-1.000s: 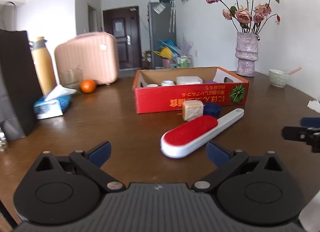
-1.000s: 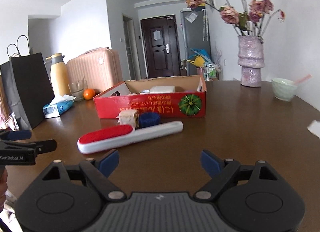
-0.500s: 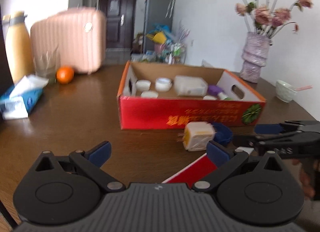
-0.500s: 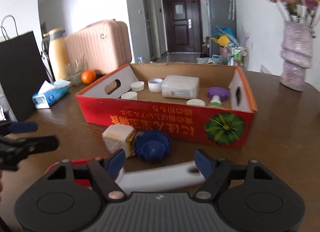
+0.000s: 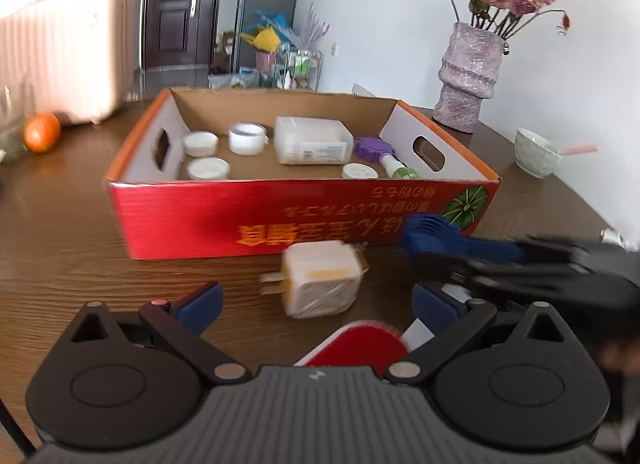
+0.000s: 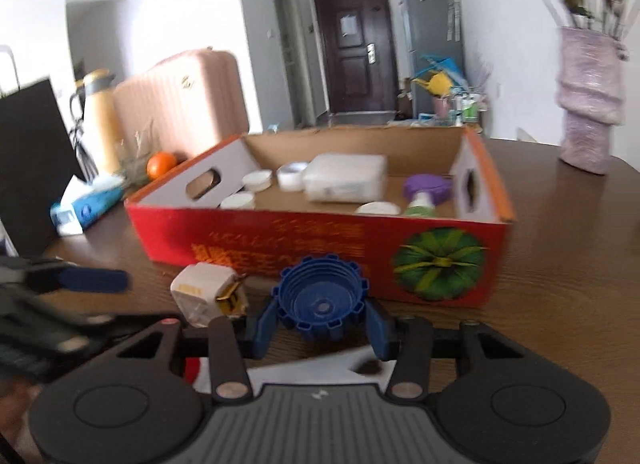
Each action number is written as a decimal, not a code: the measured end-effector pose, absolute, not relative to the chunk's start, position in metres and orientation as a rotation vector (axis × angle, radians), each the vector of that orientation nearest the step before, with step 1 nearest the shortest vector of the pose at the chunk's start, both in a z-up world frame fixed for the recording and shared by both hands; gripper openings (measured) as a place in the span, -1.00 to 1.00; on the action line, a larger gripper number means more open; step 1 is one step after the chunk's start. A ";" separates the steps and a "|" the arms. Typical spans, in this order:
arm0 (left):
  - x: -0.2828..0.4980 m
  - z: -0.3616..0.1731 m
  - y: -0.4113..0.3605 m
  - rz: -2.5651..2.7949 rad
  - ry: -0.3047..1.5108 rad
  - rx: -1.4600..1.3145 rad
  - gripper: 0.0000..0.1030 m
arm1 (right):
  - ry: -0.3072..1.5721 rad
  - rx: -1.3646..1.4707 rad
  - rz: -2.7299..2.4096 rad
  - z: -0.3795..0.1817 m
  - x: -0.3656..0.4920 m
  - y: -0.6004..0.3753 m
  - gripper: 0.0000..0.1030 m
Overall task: Organize rigid objects
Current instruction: 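Grasp the white plug with the left tool while the right tool grasps the blue cap, then carry the white plug and blue cap with both tools over the red box, then open the left tool to drop the plug while the right tool drops the blue cap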
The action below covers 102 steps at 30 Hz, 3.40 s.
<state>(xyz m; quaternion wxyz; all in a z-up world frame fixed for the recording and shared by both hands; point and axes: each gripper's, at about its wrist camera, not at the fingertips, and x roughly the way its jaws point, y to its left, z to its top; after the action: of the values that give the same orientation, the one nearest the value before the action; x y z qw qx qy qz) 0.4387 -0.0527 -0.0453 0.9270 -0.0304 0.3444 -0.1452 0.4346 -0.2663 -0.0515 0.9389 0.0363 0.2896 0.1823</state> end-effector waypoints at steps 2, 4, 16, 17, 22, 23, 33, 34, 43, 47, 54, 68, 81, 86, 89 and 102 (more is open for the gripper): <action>0.451 -0.050 -0.058 -0.269 0.749 -0.109 0.90 | 0.571 0.105 0.372 -0.047 0.421 -0.282 -0.11; 0.457 -0.054 -0.061 -0.236 0.765 -0.137 0.80 | 0.560 0.120 0.382 -0.044 0.410 -0.294 -0.11; 0.443 -0.048 -0.063 -0.154 0.716 -0.151 0.34 | 0.522 0.193 0.414 -0.041 0.371 -0.317 -0.11; 0.434 -0.042 -0.063 -0.153 0.689 -0.139 0.34 | 0.525 0.193 0.416 -0.040 0.368 -0.317 -0.11; 0.377 -0.015 -0.059 -0.126 0.556 -0.067 0.34 | 0.503 0.162 0.419 -0.031 0.345 -0.310 -0.11; 0.365 -0.010 -0.058 -0.114 0.536 -0.050 0.34 | 0.492 0.154 0.419 -0.028 0.339 -0.309 -0.11; 0.255 0.043 -0.034 -0.066 0.298 -0.020 0.34 | 0.317 0.047 0.347 0.016 0.262 -0.286 -0.11; 0.245 0.046 -0.033 -0.064 0.278 -0.020 0.34 | 0.293 0.038 0.336 0.020 0.253 -0.284 -0.11; 0.151 0.067 -0.018 -0.071 0.123 -0.028 0.35 | 0.149 0.018 0.281 0.043 0.176 -0.273 -0.11; 0.121 0.072 -0.012 -0.066 0.071 -0.047 0.35 | 0.100 0.015 0.274 0.050 0.147 -0.269 -0.11; 0.082 0.083 0.000 -0.075 0.016 -0.090 0.35 | 0.033 -0.023 0.293 0.065 0.098 -0.261 -0.11; 0.114 0.083 0.006 -0.064 0.020 -0.090 0.35 | 0.005 -0.031 0.279 0.074 0.116 -0.261 -0.11; 0.274 0.140 0.022 -0.244 0.177 -0.120 0.35 | 0.130 -0.008 0.379 0.127 0.271 -0.267 -0.11; 0.374 0.141 0.025 -0.263 0.316 -0.111 0.35 | 0.290 -0.073 0.432 0.133 0.370 -0.254 -0.11; 0.435 0.127 0.021 -0.300 0.423 -0.116 0.35 | 0.387 -0.098 0.458 0.123 0.428 -0.246 -0.11; 0.617 0.003 -0.016 -0.307 0.823 -0.061 0.35 | 0.764 -0.123 0.454 0.003 0.594 -0.209 -0.11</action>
<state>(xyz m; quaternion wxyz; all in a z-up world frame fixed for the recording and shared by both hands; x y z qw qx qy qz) 0.6175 -0.0158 0.0028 0.9047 -0.0294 0.3981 -0.1486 0.5937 -0.2090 0.0035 0.9011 -0.0594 0.3691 0.2196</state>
